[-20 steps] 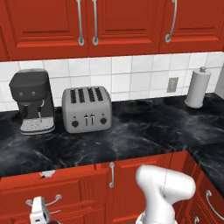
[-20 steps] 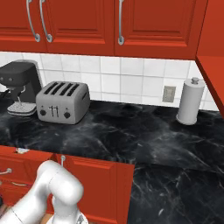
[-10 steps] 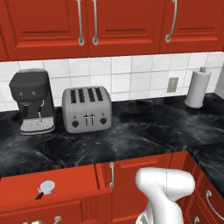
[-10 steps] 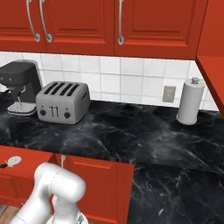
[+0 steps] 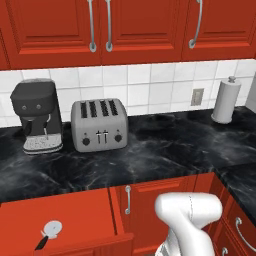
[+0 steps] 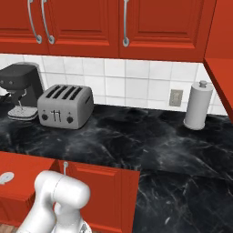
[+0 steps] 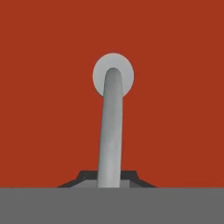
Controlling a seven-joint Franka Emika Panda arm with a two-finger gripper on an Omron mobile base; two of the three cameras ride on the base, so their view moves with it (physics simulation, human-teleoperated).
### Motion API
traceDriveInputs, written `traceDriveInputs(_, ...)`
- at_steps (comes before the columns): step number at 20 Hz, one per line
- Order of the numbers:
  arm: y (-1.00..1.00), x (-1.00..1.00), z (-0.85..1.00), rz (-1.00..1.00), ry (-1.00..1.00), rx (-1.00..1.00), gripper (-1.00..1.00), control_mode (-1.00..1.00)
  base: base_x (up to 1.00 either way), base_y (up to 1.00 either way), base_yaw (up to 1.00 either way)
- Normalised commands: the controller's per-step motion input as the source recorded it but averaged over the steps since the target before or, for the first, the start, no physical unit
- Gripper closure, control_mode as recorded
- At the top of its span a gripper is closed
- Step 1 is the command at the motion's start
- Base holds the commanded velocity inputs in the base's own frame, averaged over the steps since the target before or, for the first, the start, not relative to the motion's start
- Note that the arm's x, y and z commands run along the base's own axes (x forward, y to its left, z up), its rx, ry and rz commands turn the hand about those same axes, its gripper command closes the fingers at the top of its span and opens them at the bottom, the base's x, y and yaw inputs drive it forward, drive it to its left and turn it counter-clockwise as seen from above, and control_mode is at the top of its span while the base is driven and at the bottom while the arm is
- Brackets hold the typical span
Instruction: Take the pizza cutter from the drawer on the left and place it on the dining counter for cutting.
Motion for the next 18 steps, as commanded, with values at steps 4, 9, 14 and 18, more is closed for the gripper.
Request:
traceDriveInputs(4, 0.00, -0.48, 0.00, 0.00, -0.02, 0.00, 1.00, -1.00, 0.00, 0.00, 0.00)
traceDriveInputs(9, 0.00, -0.56, -0.03, 0.00, -0.03, 0.00, -1.00, -1.00, 0.00, 0.00, 0.00)
traceDriveInputs(14, 0.00, -0.74, 0.00, 0.00, -0.02, 0.00, -1.00, -1.00, 0.00, 0.00, 0.00)
traceDriveInputs(18, -0.05, -0.78, -0.07, 0.00, 0.00, 0.00, -1.00, -1.00, 0.00, 0.00, 0.00)
